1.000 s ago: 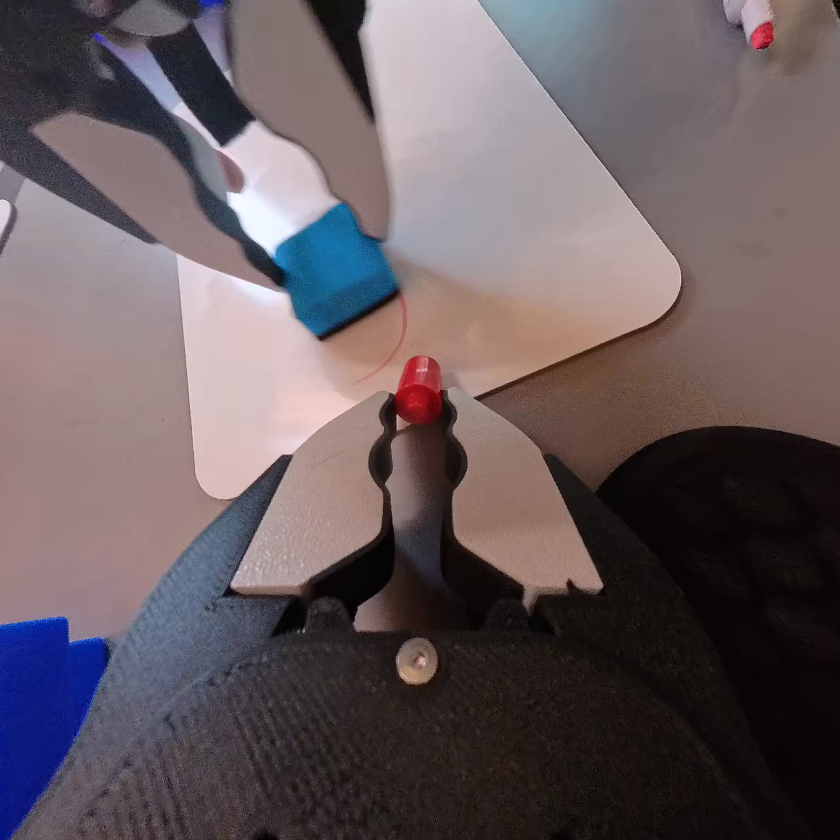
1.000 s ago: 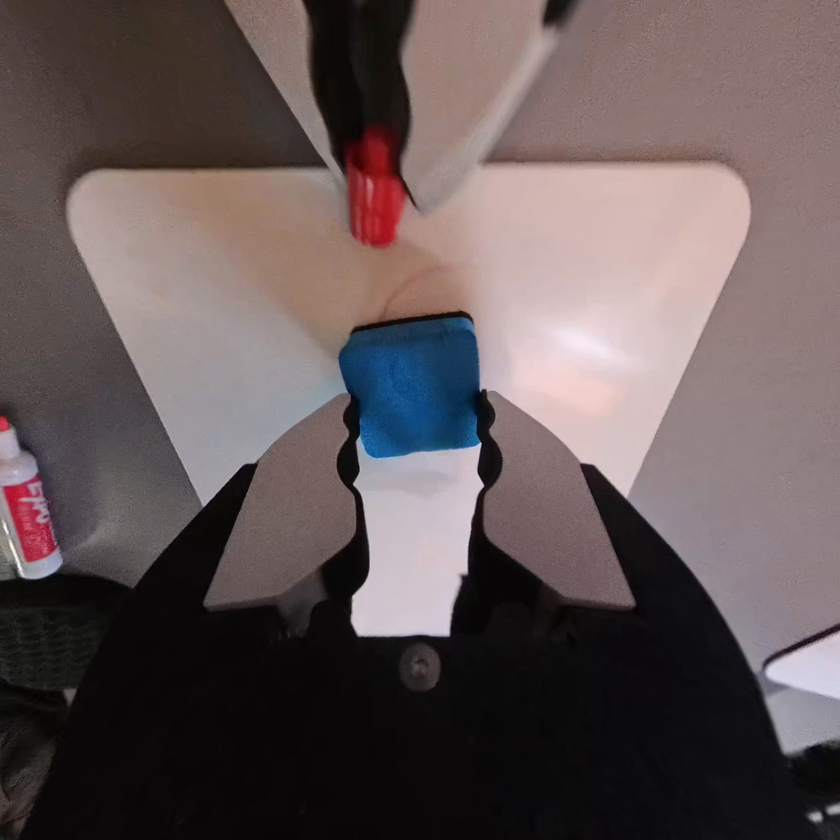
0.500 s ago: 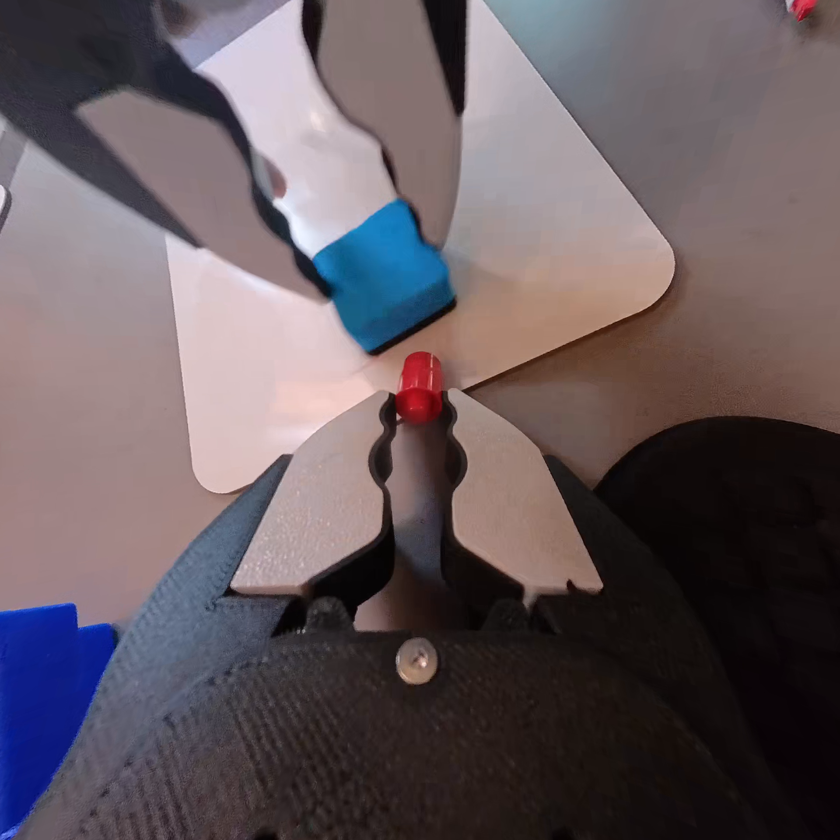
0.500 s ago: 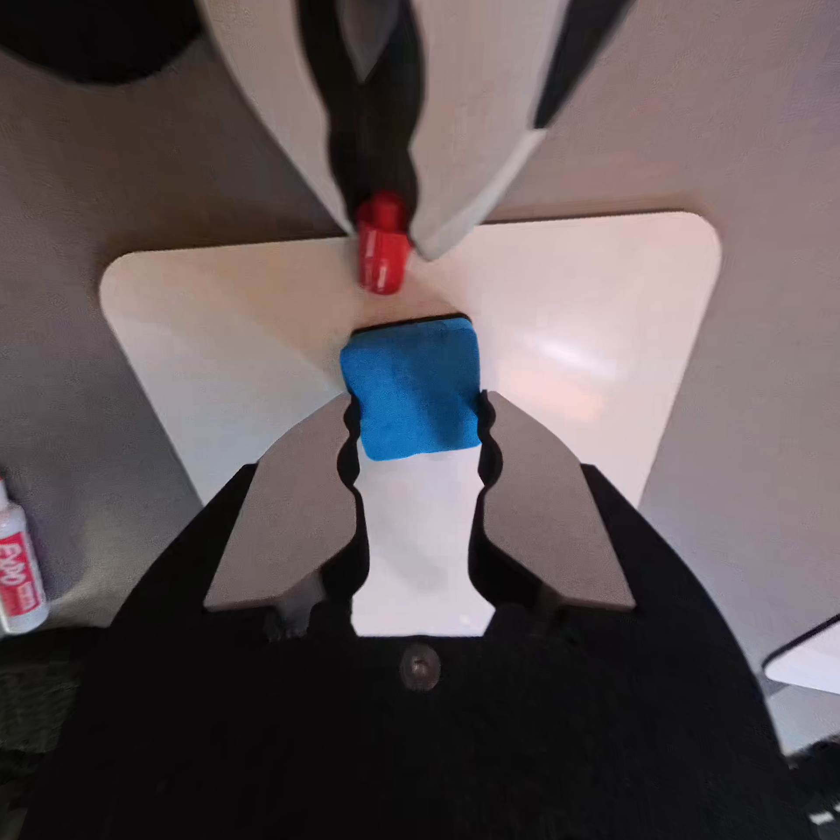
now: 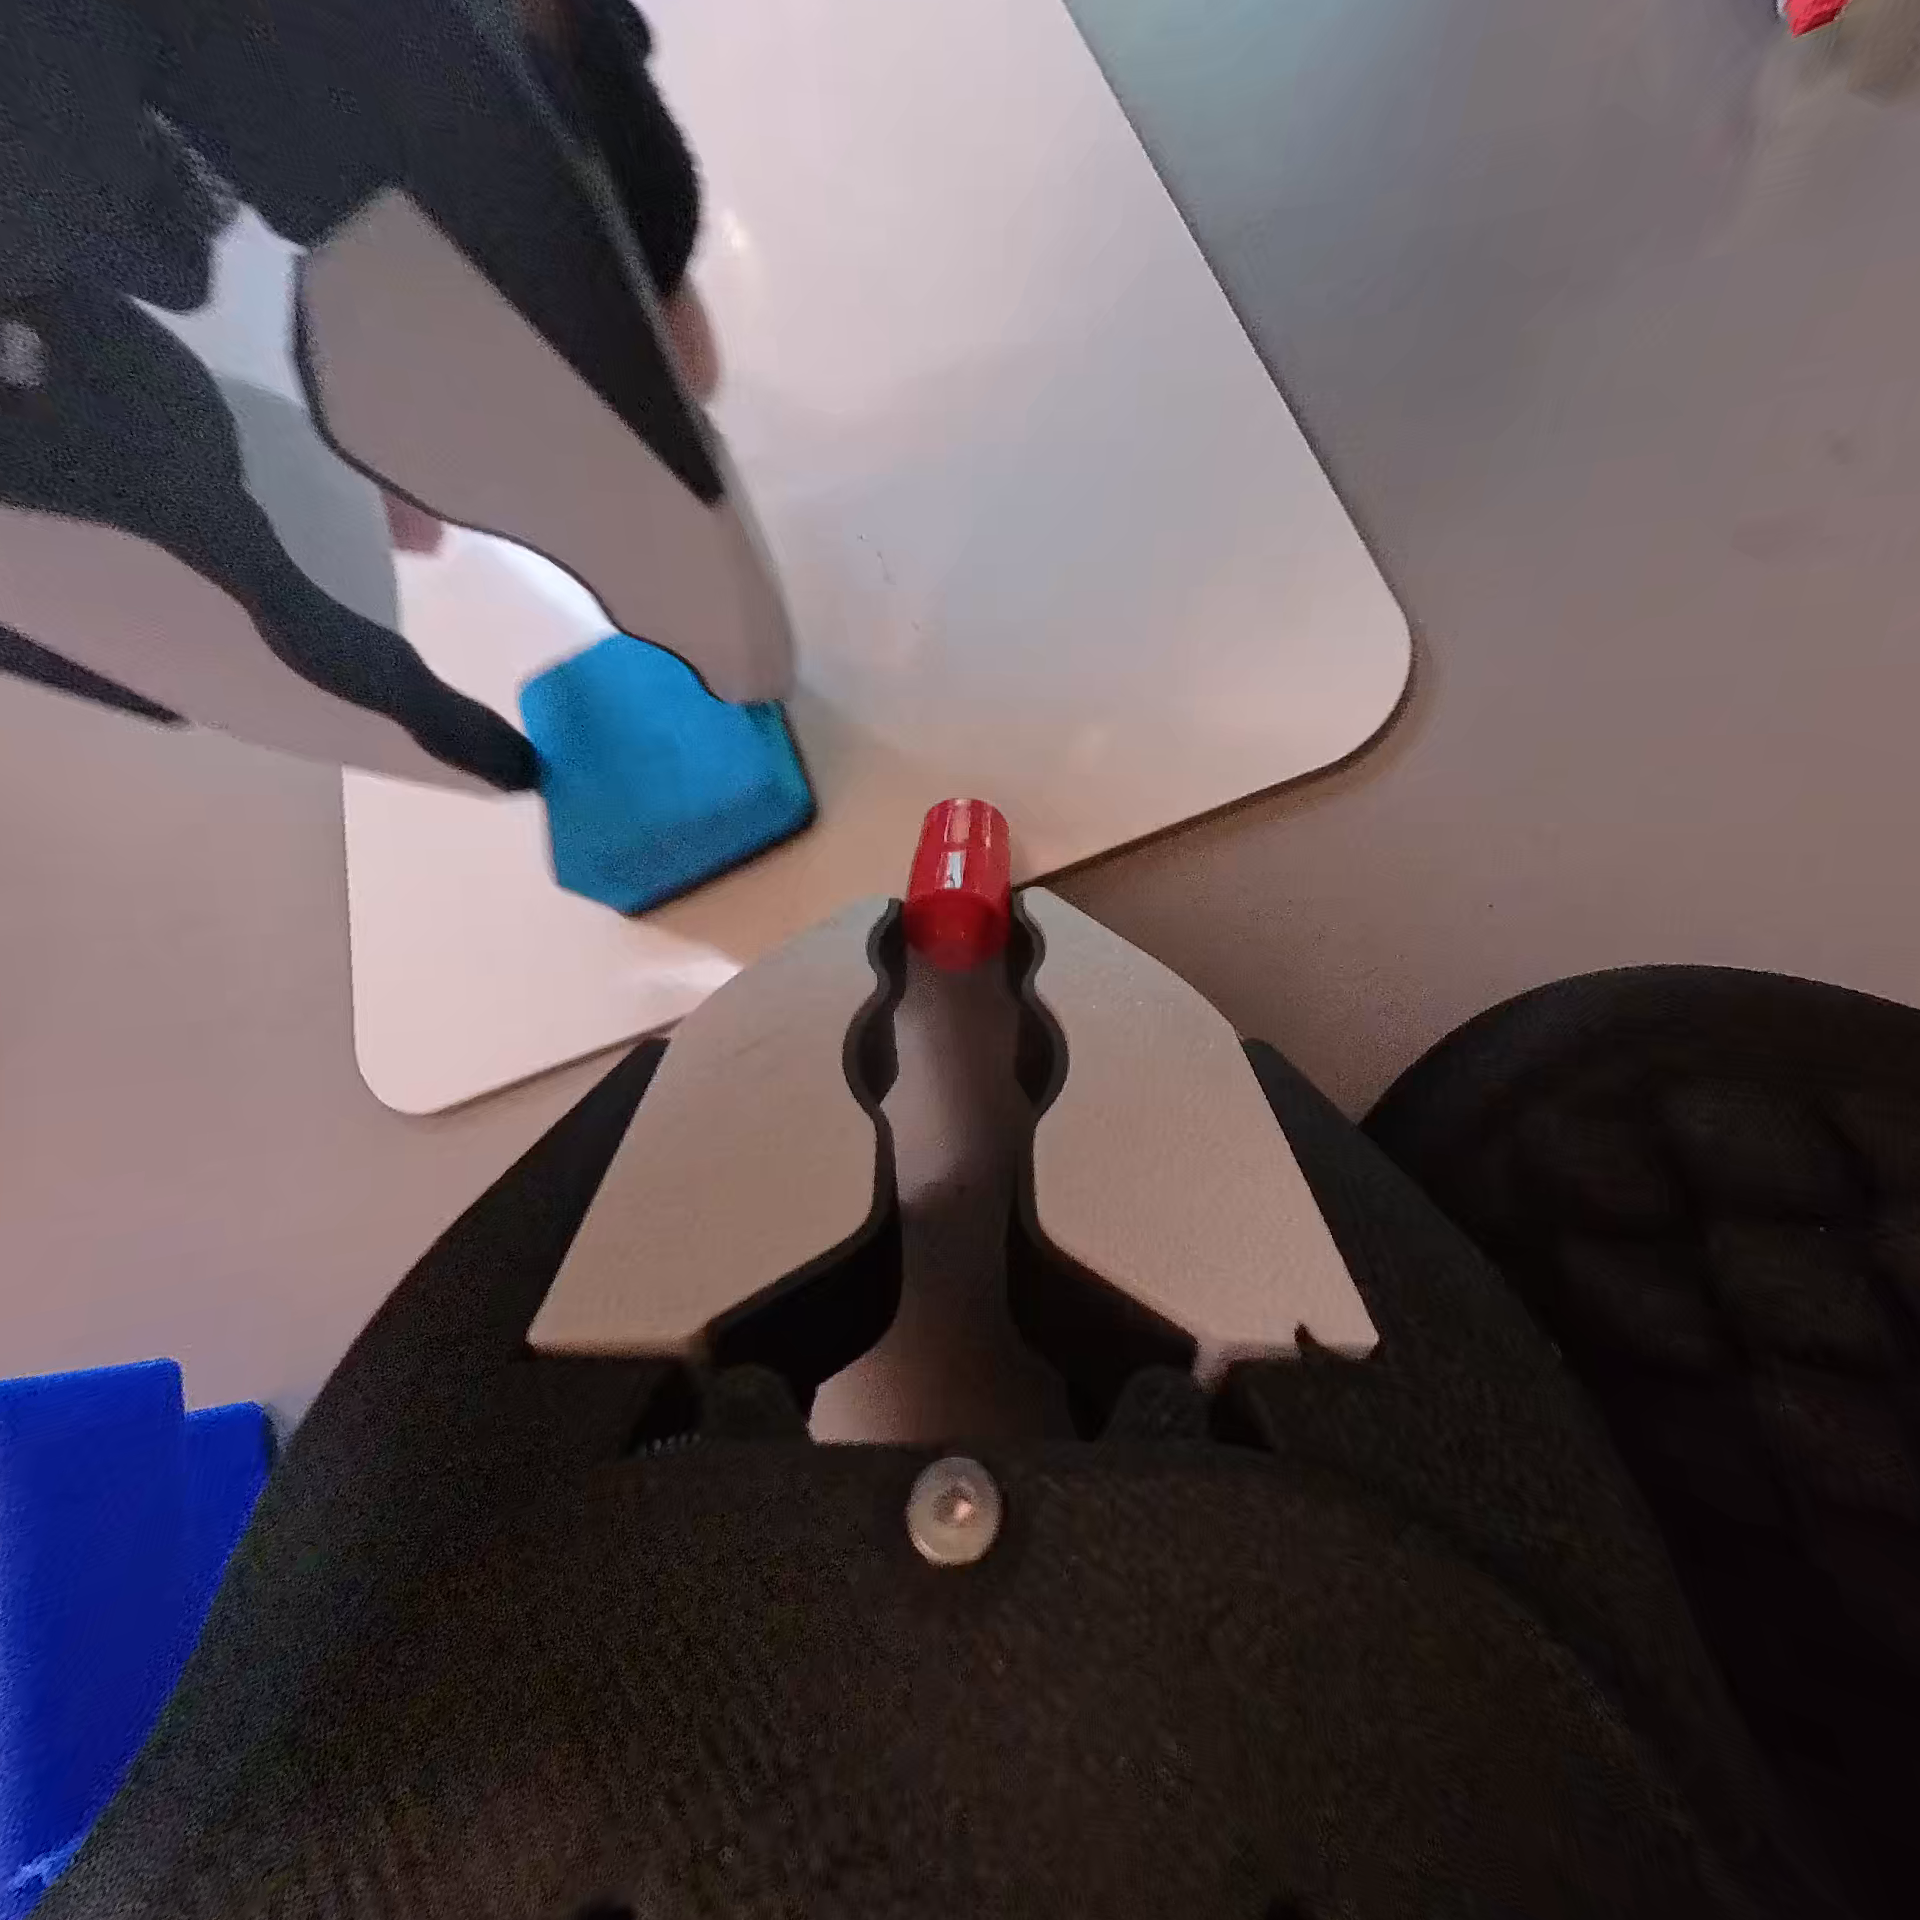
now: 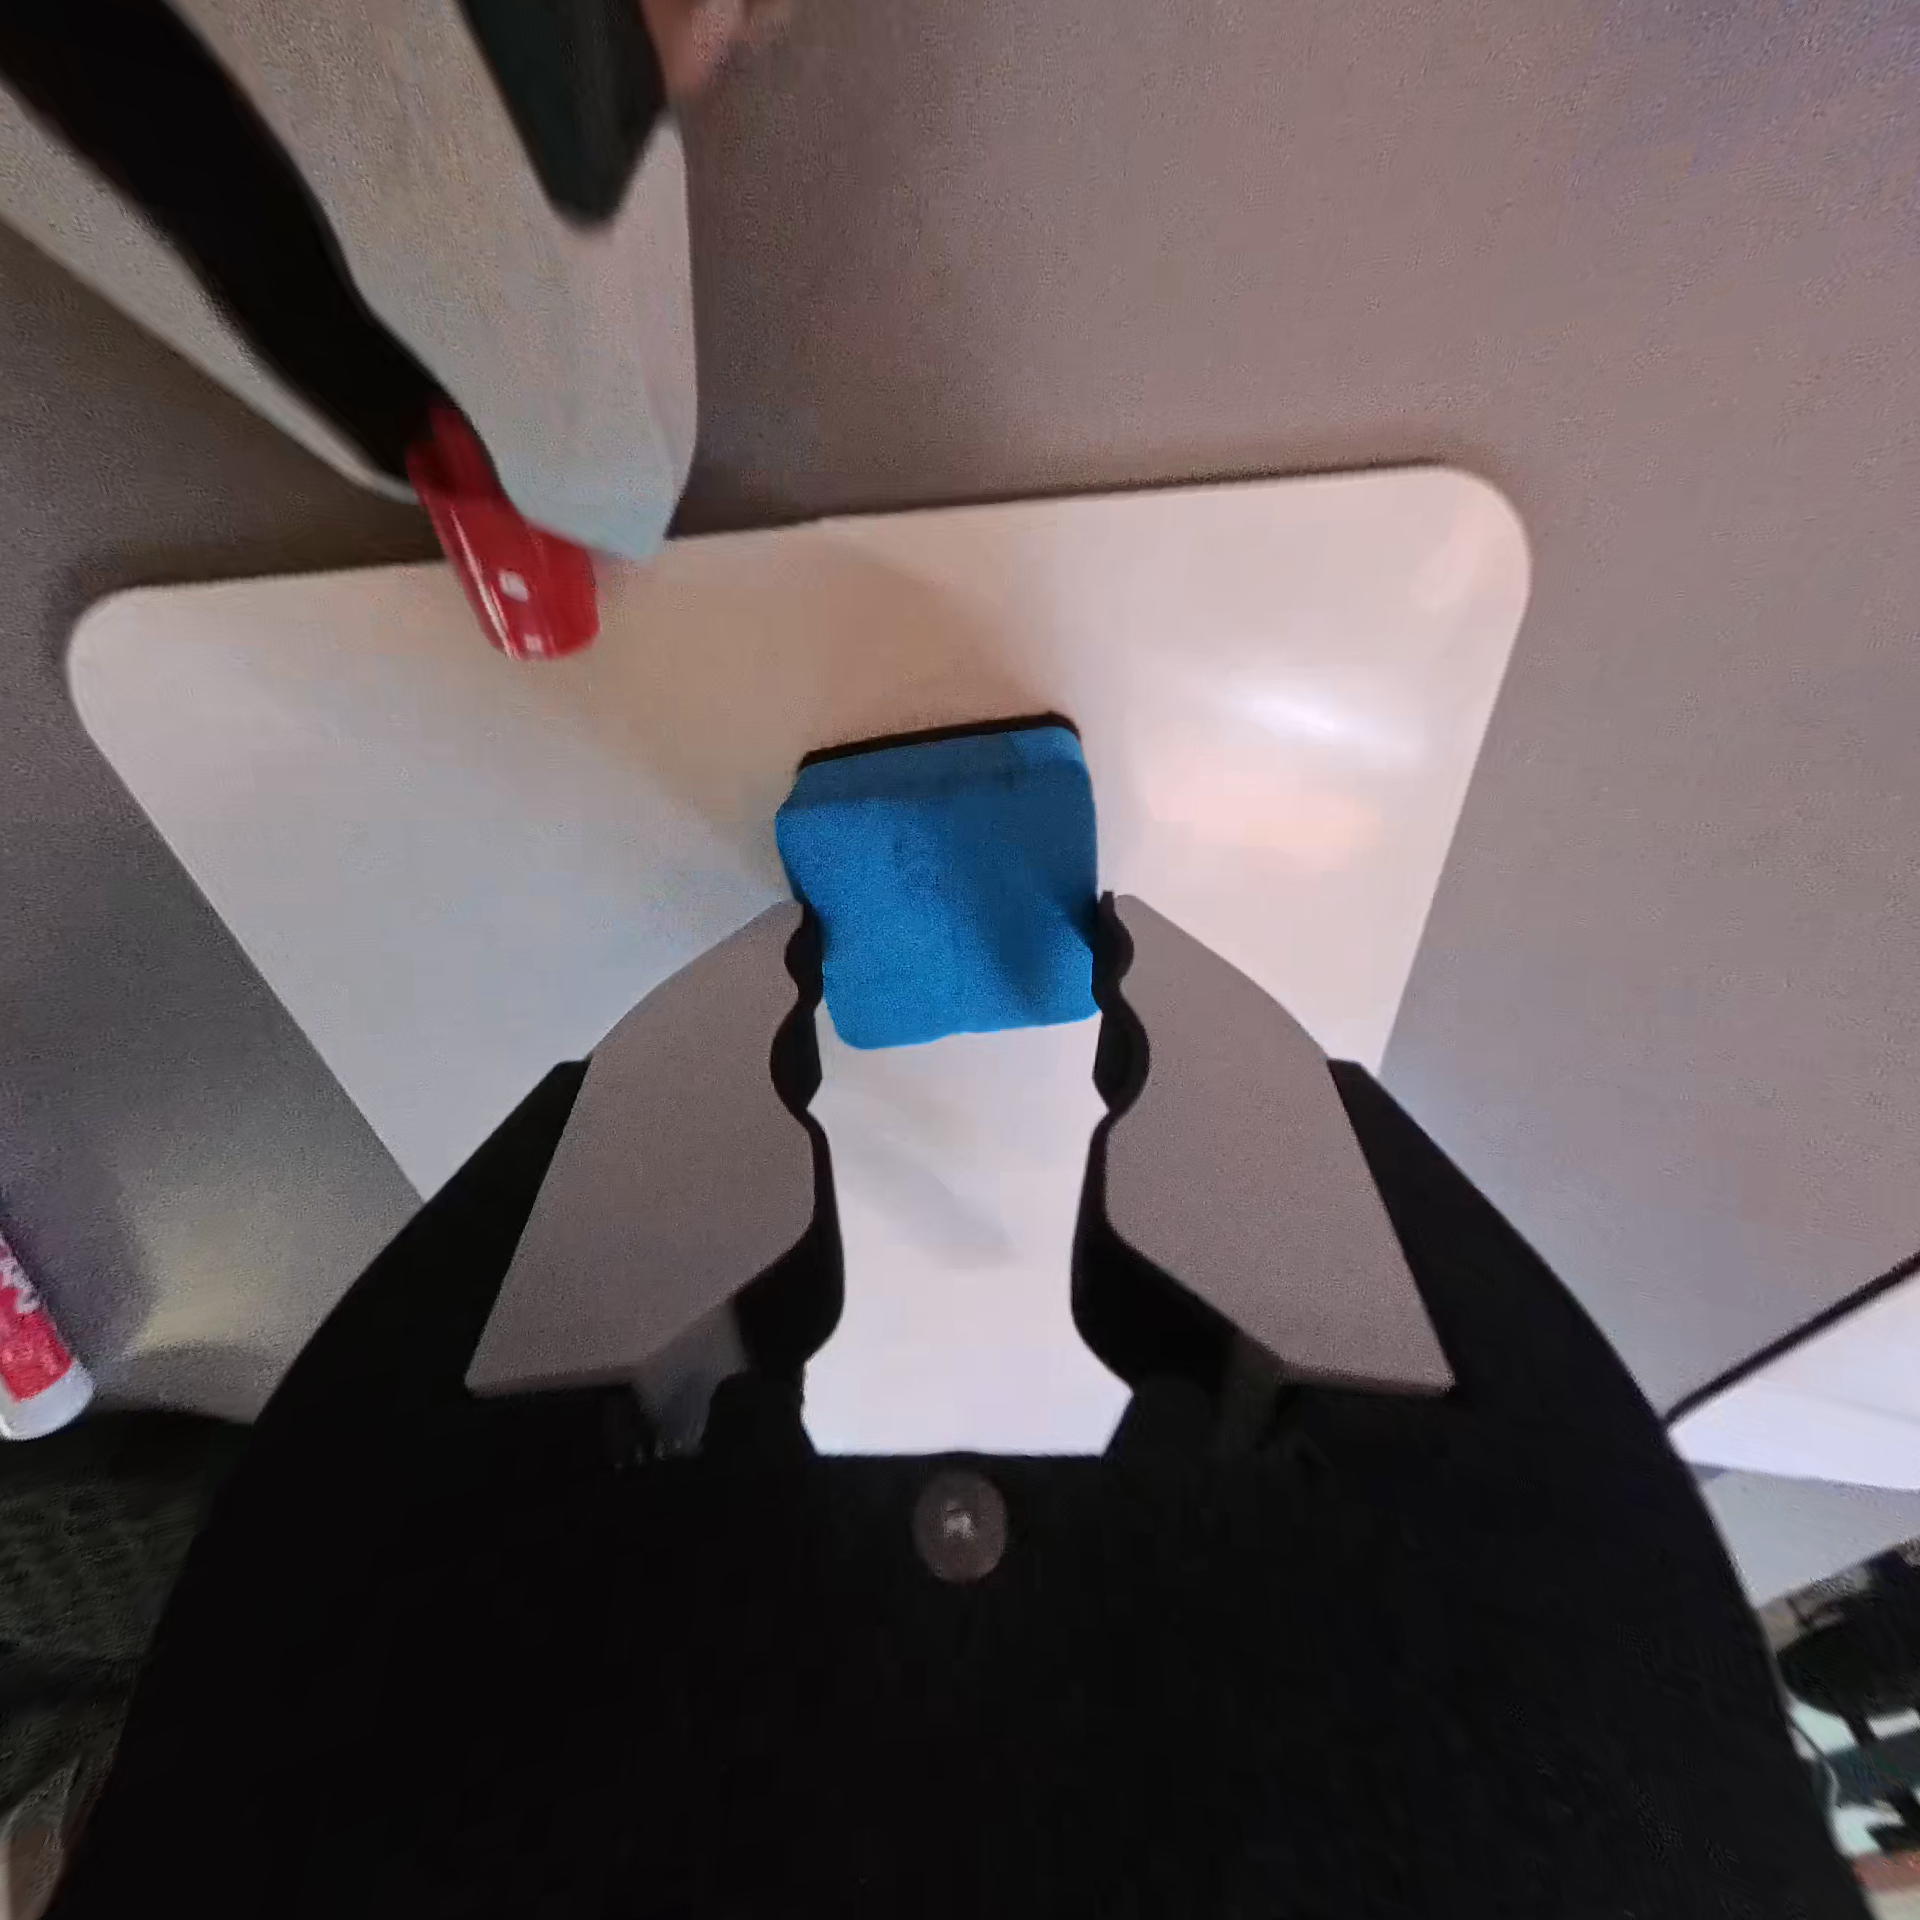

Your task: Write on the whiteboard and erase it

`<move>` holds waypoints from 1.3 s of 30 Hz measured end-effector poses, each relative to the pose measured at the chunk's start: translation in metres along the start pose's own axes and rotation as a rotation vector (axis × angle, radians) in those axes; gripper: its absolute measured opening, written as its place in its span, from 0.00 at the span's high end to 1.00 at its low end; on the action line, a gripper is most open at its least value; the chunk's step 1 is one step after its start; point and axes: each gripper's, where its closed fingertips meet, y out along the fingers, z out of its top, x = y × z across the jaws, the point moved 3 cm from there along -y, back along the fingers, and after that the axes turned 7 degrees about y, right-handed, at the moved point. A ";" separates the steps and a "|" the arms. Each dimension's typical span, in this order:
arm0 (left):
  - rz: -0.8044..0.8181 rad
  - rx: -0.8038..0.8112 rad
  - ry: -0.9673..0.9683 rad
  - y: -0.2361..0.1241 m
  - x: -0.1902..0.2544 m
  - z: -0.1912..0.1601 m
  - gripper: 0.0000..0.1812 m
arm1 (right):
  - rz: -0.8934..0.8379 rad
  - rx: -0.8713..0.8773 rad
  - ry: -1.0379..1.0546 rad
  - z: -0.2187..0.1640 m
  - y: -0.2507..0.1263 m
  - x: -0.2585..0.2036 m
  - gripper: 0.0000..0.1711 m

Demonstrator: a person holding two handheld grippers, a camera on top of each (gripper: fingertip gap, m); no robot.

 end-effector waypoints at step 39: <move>-0.009 -0.001 -0.059 0.003 -0.003 0.001 0.89 | 0.028 0.146 0.223 -0.066 0.000 -0.027 0.70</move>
